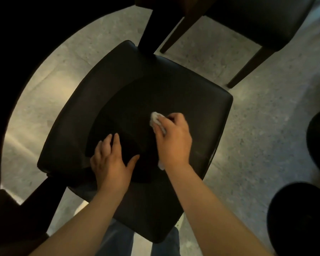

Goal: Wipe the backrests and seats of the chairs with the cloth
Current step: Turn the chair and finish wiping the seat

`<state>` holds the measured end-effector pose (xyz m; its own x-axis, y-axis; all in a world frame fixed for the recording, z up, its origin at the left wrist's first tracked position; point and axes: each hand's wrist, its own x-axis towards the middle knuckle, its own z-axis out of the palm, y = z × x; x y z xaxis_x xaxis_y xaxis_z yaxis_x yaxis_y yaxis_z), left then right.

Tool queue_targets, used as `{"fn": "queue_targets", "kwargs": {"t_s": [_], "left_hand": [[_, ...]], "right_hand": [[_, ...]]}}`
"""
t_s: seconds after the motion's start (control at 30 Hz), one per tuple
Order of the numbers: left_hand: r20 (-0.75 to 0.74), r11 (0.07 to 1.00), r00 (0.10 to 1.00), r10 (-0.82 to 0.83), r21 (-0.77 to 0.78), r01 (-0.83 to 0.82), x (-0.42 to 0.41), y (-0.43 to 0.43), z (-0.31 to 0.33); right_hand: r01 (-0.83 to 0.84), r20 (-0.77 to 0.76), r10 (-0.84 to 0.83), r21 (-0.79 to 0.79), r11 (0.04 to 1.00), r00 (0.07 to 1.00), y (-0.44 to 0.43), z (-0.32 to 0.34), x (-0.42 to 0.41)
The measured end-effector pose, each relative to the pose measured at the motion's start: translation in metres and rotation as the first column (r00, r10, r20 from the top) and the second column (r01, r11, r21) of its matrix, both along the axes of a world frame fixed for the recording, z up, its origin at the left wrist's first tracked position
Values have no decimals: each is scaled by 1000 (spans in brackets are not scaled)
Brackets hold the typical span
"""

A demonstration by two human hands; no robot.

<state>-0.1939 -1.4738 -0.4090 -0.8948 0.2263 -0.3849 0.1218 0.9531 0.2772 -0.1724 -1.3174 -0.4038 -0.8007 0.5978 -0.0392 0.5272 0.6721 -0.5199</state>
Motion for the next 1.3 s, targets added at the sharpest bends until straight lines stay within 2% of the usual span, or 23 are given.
{"fn": "queue_targets", "kwargs": {"t_s": [0.13, 0.23, 0.3, 0.4, 0.47, 0.53, 0.6, 0.7, 0.77, 0.9, 0.97, 1.03, 1.17, 1.23, 1.3], "left_hand": [[35, 998, 998, -44, -51, 46, 6, -10, -10], [44, 996, 998, -43, -73, 46, 5, -8, -13], [48, 995, 998, -49, -81, 52, 5, -9, -13], [47, 994, 997, -56, -88, 60, 6, -10, -13], [54, 993, 997, -59, -101, 64, 7, -8, -13], [59, 991, 996, -67, -112, 73, 8, -7, -13], [64, 990, 996, -67, -117, 74, 8, -8, -14], [67, 991, 995, -75, -106, 82, 7, -10, -14], [62, 995, 996, -64, -74, 68, 6, -12, -15], [32, 997, 998, -58, -48, 59, 8, -16, -18], [26, 997, 998, -57, -40, 58, 8, -17, -19], [17, 997, 998, -64, -50, 64, 9, -18, -21], [21, 995, 997, -79, -57, 80, 9, -19, -21], [28, 994, 996, -86, -67, 87, 8, -19, -20], [35, 992, 995, -91, -85, 94, 8, -17, -19]], "right_hand": [[-96, 135, 95, 4, 995, 986, -17, -20, -8], [-144, 156, 137, 37, 989, 978, -11, -25, -2], [-113, 181, 102, 50, 992, 978, 2, -25, 14], [213, 206, -227, 86, 973, 952, 41, -25, 66], [467, 193, -471, 71, 882, 861, 70, -23, 103], [564, 159, -566, 63, 823, 809, 81, -18, 117], [489, 139, -488, 34, 872, 861, 68, -12, 103], [251, 67, -250, -3, 968, 966, 22, -6, 56], [67, 32, -67, -8, 998, 997, -14, -9, 25], [-243, 156, 229, 76, 967, 961, -33, -30, 12], [-329, 220, 300, 108, 938, 928, -18, -34, 22], [-343, 244, 312, 96, 934, 918, -4, -31, 34], [-146, 186, 125, 107, 983, 975, 26, -18, 79], [154, 126, -154, 10, 988, 980, 49, -19, 114], [478, 143, -465, -68, 876, 873, 69, -22, 142]]}}
